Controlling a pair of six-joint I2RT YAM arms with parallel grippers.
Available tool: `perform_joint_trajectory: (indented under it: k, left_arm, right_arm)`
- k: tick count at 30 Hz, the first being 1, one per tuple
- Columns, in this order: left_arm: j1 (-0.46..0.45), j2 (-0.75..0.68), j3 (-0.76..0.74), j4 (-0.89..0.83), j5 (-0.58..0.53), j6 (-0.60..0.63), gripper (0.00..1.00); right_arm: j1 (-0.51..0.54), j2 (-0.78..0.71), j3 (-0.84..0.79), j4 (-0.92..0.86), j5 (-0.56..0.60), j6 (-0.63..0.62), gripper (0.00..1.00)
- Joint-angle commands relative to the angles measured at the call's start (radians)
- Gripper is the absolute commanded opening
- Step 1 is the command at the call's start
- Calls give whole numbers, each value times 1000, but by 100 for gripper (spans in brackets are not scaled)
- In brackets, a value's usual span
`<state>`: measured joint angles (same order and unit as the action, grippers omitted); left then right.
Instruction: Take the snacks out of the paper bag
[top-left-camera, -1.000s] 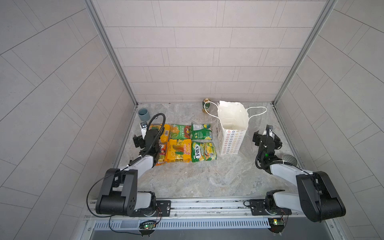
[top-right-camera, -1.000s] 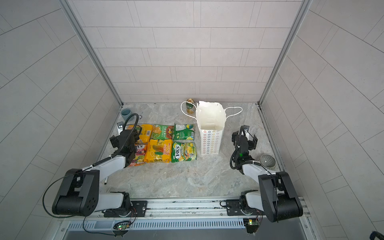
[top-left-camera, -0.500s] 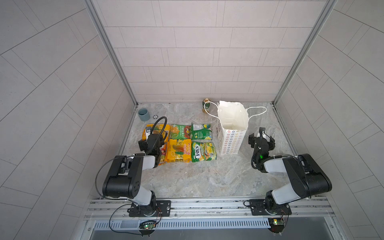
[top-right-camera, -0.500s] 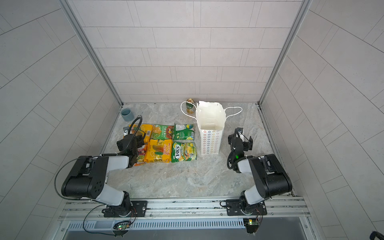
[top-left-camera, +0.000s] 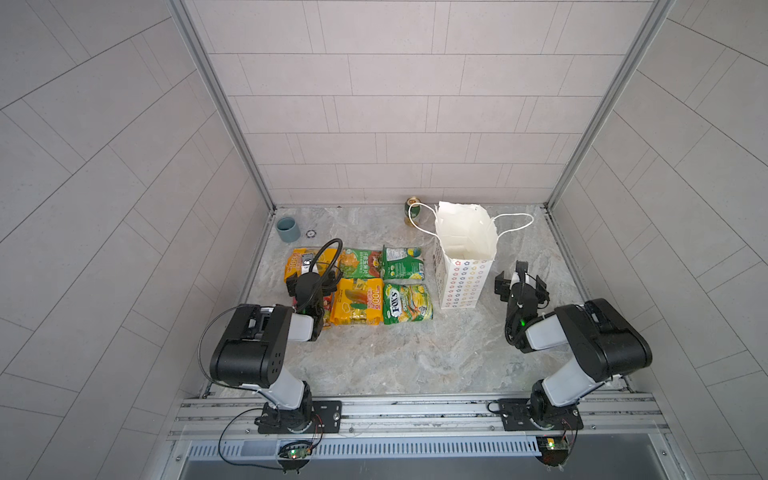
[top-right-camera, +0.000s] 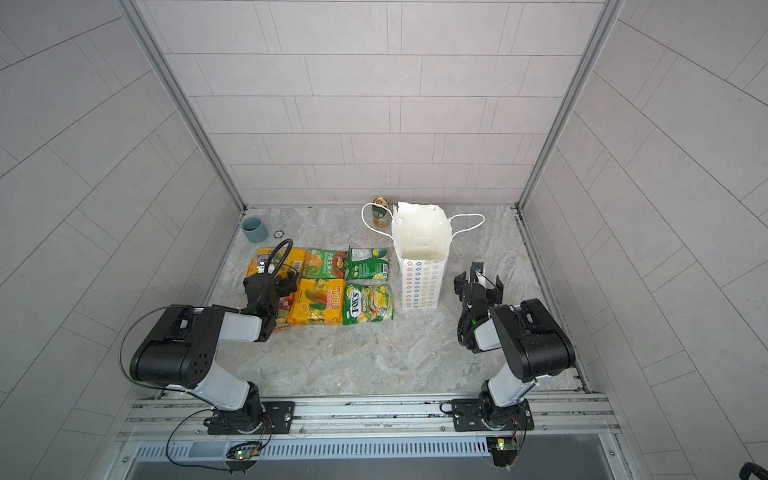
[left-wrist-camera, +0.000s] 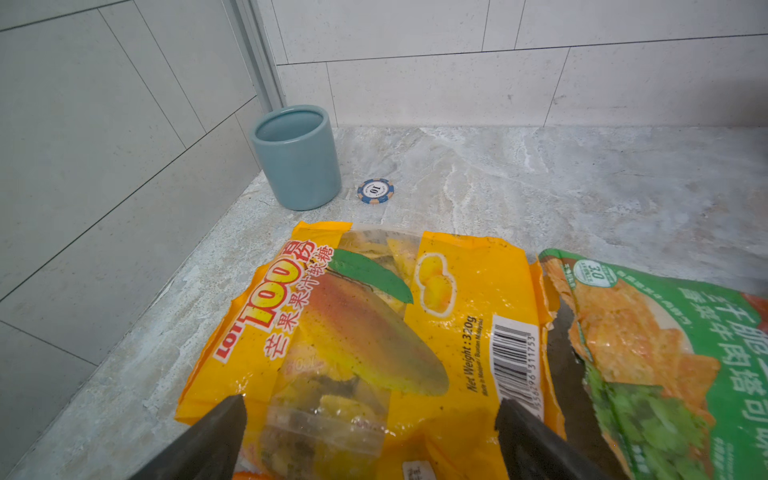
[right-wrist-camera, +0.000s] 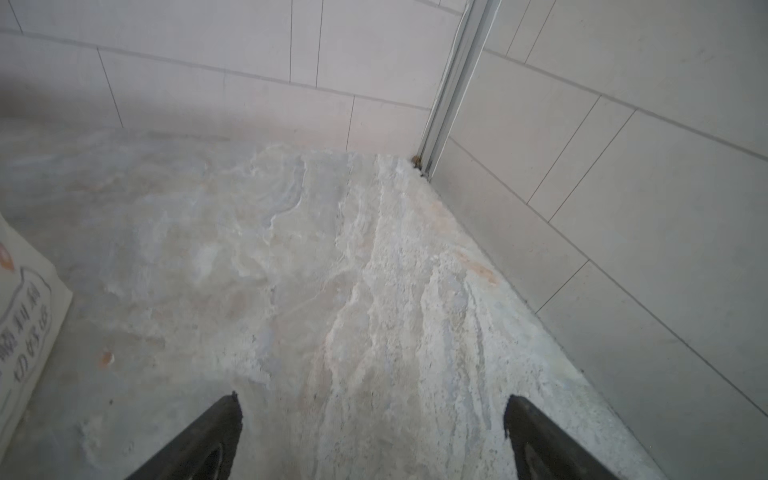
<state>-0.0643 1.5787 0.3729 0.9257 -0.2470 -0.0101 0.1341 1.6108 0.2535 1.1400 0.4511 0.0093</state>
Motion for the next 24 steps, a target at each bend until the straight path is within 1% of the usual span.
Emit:
perform_joint_trajectory:
  k: [1, 3, 5, 6, 8, 24]
  left_arm:
    - [2, 12, 29, -11, 23, 2, 100]
    - [5, 10, 33, -20, 30, -2, 100]
    - [7, 12, 34, -18, 34, -2, 100]
    - [7, 12, 34, -18, 33, -2, 100]
    - [7, 10, 29, -12, 32, 4, 100]
    - [5, 7, 26, -7, 31, 3, 100]
  right_arm:
    - [-3, -25, 18, 17, 20, 14, 100]
    - [-4, -4, 34, 28, 18, 3, 100]
    - [-35, -31, 99, -143, -4, 42, 100]
    - [-40, -38, 100, -160, -8, 55, 100]
    - [-41, -25, 91, -122, -7, 47, 100]
    - [-39, -25, 90, -117, -14, 41, 99]
